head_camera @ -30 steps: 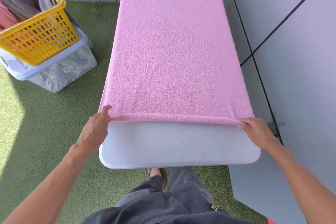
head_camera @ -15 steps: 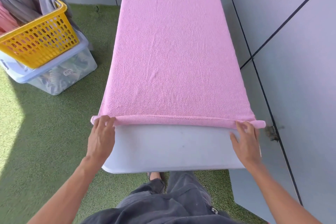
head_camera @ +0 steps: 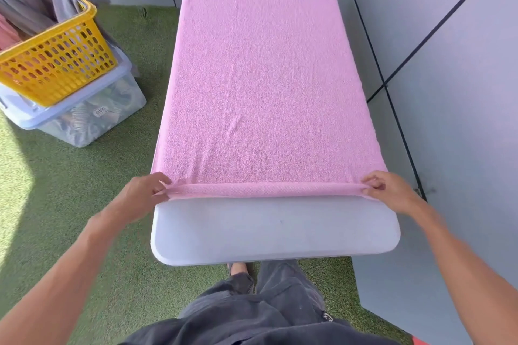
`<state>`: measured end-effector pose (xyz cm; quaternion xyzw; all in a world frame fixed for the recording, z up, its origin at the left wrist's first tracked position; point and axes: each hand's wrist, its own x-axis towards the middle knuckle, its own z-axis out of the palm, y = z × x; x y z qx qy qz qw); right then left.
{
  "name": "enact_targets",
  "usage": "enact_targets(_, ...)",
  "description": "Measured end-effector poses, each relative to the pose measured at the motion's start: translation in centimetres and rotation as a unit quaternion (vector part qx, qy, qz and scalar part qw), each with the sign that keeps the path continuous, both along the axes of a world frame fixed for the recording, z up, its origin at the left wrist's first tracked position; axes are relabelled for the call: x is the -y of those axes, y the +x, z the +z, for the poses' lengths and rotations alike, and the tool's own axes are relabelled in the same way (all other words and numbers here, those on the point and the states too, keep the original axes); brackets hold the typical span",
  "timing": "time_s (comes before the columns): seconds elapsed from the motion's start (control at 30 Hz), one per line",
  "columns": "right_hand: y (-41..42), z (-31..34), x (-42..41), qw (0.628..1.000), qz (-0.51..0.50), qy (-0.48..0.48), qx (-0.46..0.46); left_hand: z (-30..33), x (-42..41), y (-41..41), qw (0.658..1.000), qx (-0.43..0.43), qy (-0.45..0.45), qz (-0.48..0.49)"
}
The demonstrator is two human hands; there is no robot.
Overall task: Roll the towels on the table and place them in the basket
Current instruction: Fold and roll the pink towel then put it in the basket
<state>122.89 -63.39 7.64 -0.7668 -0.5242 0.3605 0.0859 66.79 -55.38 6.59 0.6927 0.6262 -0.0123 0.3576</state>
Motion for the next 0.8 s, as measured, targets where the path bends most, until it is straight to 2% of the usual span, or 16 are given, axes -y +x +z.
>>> enact_targets(0.07,-0.6,-0.3,-0.4,0.997,-0.061,0.041,-0.01,0.4,-1.1,-0.1,0.999,0.019,-0.025,0.032)
enact_targets(0.1,-1.1,-0.8,-0.3,0.994,-0.071,0.078,0.024,0.4,-1.5,0.0,0.998,0.032,-0.017,0.053)
enact_targets(0.17,-2.2,-1.9,0.7,0.977,-0.049,0.138,0.154,0.5,-1.4,0.4,0.996,0.043,0.021,0.081)
enact_targets(0.23,-3.4,-2.6,2.5,0.95,-0.019,0.179,0.257,0.0,0.0,0.8,0.991,0.017,0.117,0.068)
enact_targets(0.3,-4.3,-3.0,3.9,0.939,-0.005,0.197,0.282,-1.1,2.1,1.5,0.961,-0.06,0.269,0.016)
enact_targets(0.37,-4.6,-3.7,4.5,0.941,0.014,0.194,0.276,-2.3,4.1,2.6,0.942,-0.105,0.318,-0.017)
enact_targets(0.57,-3.9,-4.3,1.6,0.964,-0.003,0.168,0.205,-2.9,3.8,3.7,0.946,-0.14,0.292,-0.011)
enact_targets(0.7,-2.5,-3.6,0.9,0.97,0.046,0.138,0.195,-2.1,1.9,3.4,0.956,-0.141,0.256,-0.001)
enact_targets(0.8,-0.8,-2.8,1.7,0.977,0.105,0.085,0.164,-1.7,0.9,2.0,0.976,-0.104,0.186,-0.031)
